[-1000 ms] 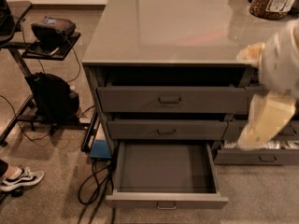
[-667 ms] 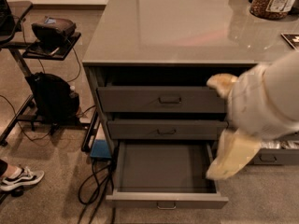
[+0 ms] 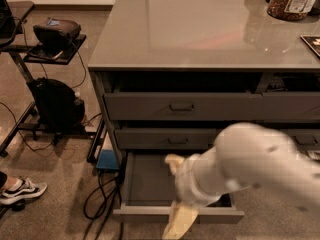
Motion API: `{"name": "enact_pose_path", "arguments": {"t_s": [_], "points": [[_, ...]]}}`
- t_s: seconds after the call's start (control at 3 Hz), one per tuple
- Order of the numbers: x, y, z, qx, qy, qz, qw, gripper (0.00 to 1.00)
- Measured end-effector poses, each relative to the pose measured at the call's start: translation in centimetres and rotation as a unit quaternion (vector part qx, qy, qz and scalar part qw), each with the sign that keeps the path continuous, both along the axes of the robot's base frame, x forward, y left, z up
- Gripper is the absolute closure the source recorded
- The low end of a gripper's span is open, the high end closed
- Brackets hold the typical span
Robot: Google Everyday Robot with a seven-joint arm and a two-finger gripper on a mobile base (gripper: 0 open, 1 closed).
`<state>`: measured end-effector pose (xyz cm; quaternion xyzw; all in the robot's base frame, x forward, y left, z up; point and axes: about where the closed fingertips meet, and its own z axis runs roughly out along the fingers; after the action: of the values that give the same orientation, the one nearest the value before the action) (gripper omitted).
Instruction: Close bottom drawer
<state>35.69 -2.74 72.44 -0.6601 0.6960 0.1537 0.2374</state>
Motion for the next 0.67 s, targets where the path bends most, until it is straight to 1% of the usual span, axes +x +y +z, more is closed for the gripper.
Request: {"name": "enact_pose_path", "arguments": {"t_s": [0.33,0.67], "points": [[-2.5,1.5,-14.0,-0.03,0.085,0.016,0.9958,0.0],[-2.4,-0.5,-24.6,-0.06,0.132,-0.016,0.9892,0.0]]}}
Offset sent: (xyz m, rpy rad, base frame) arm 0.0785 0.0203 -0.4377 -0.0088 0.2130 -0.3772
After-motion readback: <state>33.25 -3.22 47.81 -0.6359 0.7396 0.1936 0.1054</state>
